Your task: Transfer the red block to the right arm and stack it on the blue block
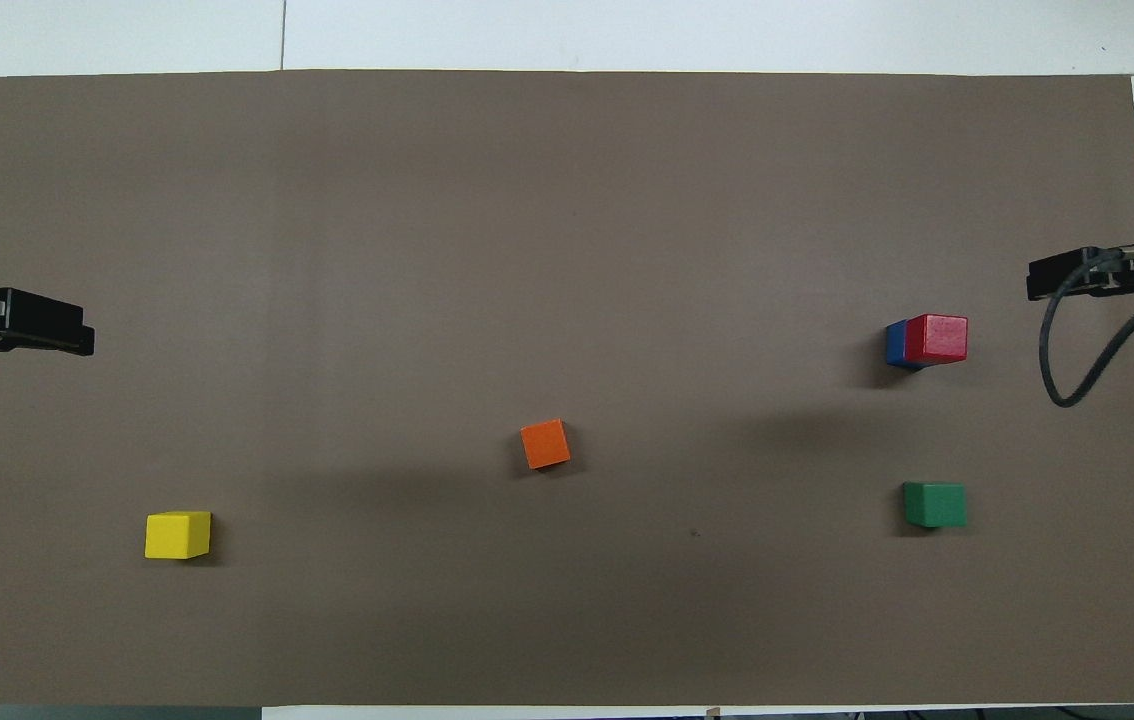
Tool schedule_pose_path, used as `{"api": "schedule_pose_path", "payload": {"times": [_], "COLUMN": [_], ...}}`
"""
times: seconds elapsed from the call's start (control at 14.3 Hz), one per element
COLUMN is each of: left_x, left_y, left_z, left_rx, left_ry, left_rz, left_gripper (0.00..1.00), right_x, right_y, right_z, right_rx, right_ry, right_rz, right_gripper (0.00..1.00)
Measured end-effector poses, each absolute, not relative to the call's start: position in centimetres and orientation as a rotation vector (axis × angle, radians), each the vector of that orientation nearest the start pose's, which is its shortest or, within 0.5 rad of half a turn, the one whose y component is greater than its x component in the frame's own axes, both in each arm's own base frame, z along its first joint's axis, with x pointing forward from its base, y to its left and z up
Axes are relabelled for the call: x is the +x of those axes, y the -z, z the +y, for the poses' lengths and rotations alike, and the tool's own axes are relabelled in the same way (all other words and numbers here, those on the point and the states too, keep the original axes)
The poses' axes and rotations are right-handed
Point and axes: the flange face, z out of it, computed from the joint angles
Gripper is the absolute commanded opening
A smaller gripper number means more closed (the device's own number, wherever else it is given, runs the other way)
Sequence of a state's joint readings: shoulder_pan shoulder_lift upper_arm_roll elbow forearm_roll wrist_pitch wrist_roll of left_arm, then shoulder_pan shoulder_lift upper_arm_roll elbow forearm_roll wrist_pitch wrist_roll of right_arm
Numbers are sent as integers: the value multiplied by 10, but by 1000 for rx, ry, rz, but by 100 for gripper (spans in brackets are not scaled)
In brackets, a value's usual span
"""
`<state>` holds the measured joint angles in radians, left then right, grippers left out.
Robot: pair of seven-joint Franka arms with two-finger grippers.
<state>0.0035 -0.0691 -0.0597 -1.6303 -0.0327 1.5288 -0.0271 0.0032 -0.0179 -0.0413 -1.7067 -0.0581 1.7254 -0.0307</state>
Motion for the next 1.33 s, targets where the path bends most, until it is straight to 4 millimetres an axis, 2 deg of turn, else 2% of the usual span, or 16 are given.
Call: {"api": "schedule_pose_path", "payload": {"times": [0.14, 0.28, 0.49, 0.84, 1.33], "left_x": [527, 527, 527, 527, 526], "left_y": [-630, -630, -630, -630, -629], "left_z": [-34, -32, -29, -29, -29], "left_rx": [-3168, -3168, -3168, -3168, -3168], "left_ry": [-58, -61, -63, -66, -68], "left_rz": [46, 39, 29, 30, 29], "left_gripper": [100, 100, 100, 100, 100], "right_x": [551, 543, 538, 534, 536], "right_y": [-610, -629, -640, -639, -621], "right_z": [-26, -26, -27, -38, -38], "right_rx": [-3198, -3196, -3189, -3167, -3160], "right_ry": [-8, -55, -84, -129, -173], "right_rz": [-1, 1, -25, -13, -14], "right_gripper": [100, 100, 100, 100, 100]}}
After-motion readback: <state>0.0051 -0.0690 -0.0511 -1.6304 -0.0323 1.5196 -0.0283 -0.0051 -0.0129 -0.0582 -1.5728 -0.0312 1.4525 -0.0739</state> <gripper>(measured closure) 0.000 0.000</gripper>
